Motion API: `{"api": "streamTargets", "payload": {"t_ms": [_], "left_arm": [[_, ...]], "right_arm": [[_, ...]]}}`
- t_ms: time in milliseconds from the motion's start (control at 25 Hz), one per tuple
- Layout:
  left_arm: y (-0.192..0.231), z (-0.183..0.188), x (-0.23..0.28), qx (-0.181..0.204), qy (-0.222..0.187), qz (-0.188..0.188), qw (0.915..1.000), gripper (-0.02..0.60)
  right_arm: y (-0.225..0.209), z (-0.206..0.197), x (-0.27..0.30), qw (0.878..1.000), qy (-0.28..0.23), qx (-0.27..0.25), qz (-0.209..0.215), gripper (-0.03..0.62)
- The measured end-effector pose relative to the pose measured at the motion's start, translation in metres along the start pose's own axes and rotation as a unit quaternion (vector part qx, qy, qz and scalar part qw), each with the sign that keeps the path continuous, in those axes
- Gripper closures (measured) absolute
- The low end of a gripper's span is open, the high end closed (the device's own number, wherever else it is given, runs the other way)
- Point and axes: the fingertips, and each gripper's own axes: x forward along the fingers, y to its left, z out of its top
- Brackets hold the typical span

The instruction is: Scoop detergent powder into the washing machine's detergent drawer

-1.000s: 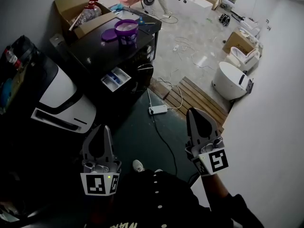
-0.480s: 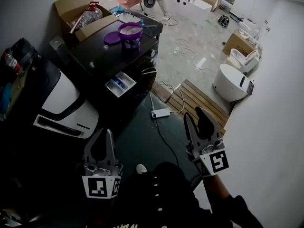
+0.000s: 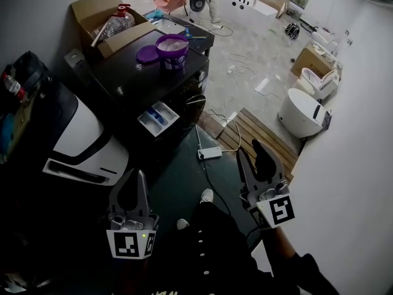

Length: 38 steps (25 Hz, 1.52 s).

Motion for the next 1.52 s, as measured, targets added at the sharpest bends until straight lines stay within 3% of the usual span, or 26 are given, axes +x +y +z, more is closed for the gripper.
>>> {"api": "streamTargets", "payload": {"t_ms": [360, 640, 960, 1320, 1520], "left_arm": [[0.010, -0.002, 0.070, 0.016, 0.005, 0.026, 0.9995, 0.566], [0.006, -0.006, 0.128, 0.022, 0.011, 0.047, 0.9986, 0.566], [0.011, -0.011, 0.162, 0.030, 0.013, 0.085, 0.9958, 0.566], [0.046, -0.032, 0.196, 0.019, 0.022, 0.087, 0.9958, 0.566], [0.066, -0.030, 0.225, 0.011, 0.012, 0.059, 0.9981, 0.566]], "right_arm": [[-0.052, -0.007, 0.063, 1.000, -0.007, 0.008, 0.029, 0.442], [-0.103, -0.022, 0.105, 0.999, 0.019, -0.007, 0.036, 0.439], [-0.131, -0.035, 0.144, 0.997, 0.021, 0.011, 0.069, 0.439], [-0.134, -0.050, 0.192, 0.997, 0.036, 0.013, 0.064, 0.441], [-0.131, -0.045, 0.225, 0.998, 0.033, 0.017, 0.060, 0.441]]}}
